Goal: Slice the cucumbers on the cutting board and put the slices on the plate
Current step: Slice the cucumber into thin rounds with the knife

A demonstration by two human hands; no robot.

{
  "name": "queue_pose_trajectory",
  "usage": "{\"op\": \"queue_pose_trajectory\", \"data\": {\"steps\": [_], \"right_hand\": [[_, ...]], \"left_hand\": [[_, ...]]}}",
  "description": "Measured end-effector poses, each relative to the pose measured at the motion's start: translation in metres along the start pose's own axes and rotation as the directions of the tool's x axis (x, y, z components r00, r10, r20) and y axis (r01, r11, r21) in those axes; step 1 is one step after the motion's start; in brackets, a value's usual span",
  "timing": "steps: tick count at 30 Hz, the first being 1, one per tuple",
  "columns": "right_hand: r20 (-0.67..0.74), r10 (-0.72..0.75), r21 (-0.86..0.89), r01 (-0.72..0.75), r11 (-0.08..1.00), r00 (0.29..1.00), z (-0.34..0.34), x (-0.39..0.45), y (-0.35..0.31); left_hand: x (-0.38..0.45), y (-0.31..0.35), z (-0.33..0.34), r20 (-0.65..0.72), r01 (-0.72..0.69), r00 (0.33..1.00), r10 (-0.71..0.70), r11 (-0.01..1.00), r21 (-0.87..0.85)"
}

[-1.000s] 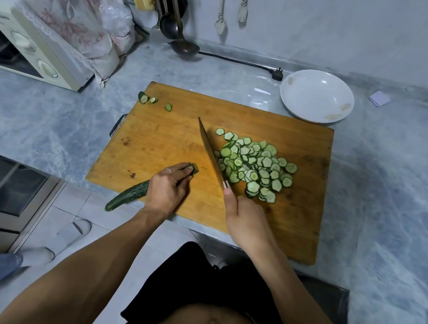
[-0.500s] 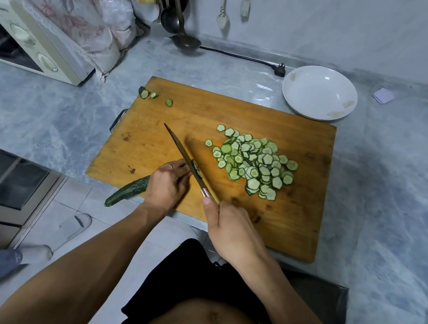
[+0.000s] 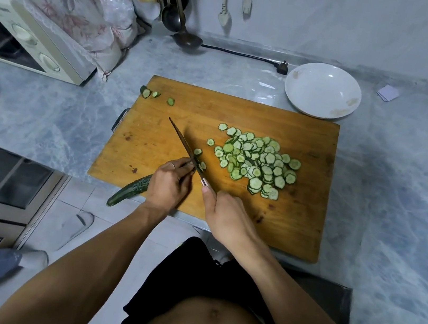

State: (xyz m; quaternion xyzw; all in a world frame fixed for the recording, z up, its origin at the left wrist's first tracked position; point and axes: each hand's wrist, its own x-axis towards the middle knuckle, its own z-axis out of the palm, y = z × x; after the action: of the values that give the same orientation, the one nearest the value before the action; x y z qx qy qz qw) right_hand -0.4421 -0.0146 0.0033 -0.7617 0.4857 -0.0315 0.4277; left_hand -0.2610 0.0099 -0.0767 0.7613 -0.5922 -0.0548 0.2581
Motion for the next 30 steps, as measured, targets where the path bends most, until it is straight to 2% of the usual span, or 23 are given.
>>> {"op": "queue_pose_trajectory", "data": {"steps": [4, 10, 16, 22, 30], "right_hand": [[-0.002, 0.036, 0.039, -0.036, 0.999, 0.999, -0.012, 0.005, 0.010], [-0.039, 0.061, 0.044, -0.059, 0.997, 0.997, -0.024, 0.001, 0.026], [0.008, -0.015, 0.038, 0.015, 0.999, 1.000, -0.023, -0.013, 0.019], [-0.016, -0.097, -0.037, 0.097, 0.995, 0.995, -0.016, -0.025, 0.011], [0.044, -0.043, -0.047, 0.045, 0.998, 0.998, -0.014, -0.023, 0.000]], "left_hand": [[-0.003, 0.001, -0.001, -0.007, -0.008, 1.000, 0.009, 0.998, 0.062], [-0.003, 0.001, -0.002, -0.024, 0.051, 0.998, -0.051, 0.999, -0.012], [-0.006, -0.004, -0.001, -0.021, -0.001, 1.000, 0.001, 1.000, 0.006], [-0.006, -0.007, 0.004, 0.030, 0.025, 0.999, -0.027, 0.997, 0.072], [-0.005, -0.007, 0.007, 0.033, 0.043, 0.998, -0.045, 0.997, 0.067]]}}
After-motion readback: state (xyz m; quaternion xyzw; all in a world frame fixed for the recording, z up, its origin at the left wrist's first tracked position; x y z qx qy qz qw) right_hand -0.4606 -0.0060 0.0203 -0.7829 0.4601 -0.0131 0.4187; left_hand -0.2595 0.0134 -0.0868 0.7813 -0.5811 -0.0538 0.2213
